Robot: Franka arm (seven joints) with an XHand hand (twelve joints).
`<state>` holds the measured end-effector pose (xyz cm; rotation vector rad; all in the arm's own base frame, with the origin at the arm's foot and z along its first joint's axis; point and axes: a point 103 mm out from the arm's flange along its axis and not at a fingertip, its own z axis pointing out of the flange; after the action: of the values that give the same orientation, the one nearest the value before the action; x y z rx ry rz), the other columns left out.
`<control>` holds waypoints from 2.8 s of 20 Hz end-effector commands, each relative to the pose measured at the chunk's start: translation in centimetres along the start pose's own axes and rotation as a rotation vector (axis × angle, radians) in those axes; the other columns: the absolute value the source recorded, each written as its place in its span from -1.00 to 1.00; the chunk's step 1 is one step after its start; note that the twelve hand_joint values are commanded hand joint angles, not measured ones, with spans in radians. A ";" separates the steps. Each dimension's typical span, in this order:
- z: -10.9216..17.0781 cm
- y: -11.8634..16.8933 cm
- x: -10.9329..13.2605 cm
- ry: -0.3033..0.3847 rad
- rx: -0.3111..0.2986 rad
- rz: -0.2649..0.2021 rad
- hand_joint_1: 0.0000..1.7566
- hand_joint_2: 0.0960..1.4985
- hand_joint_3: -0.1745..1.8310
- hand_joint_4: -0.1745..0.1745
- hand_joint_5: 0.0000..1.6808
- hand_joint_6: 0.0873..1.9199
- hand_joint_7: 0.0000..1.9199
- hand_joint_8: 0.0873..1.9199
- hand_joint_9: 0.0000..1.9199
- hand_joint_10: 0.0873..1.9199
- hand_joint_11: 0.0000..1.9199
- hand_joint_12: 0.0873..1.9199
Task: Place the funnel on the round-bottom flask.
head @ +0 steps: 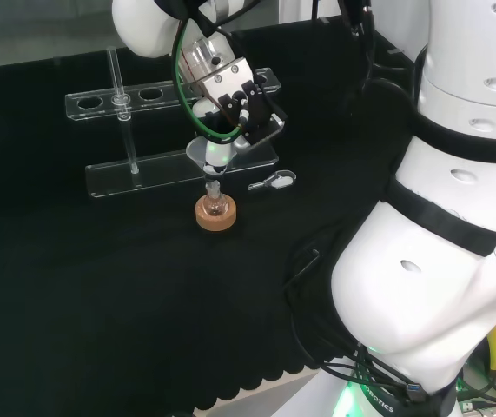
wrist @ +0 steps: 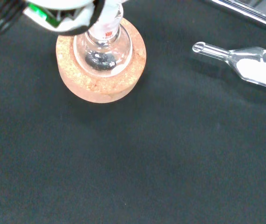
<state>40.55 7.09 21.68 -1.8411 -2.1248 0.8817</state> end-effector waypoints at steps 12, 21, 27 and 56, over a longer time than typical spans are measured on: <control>0.4 0.0 -0.3 0.005 -0.010 -0.006 0.11 -0.19 -0.02 -0.22 -0.50 -0.49 -0.44 -0.36 -0.09 -0.60 -0.32 0.26; 1.0 -0.2 -2.7 0.017 -0.015 -0.101 0.01 -0.26 -0.04 -0.36 -0.63 -0.93 -0.70 -0.27 -0.35 -0.42 -0.46 0.32; 1.3 -0.2 -3.1 0.013 -0.004 -0.129 -0.01 -0.28 -0.07 -0.35 -0.65 -0.98 -0.76 -0.29 -0.39 -0.40 -0.49 0.33; 1.1 -0.5 -1.4 -0.022 -0.032 -0.147 -0.12 -0.28 -0.18 -0.35 -0.70 -1.00 -0.97 -0.34 -0.58 -0.34 -0.60 0.36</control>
<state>39.87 6.29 21.58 -1.6731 -2.2655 0.8444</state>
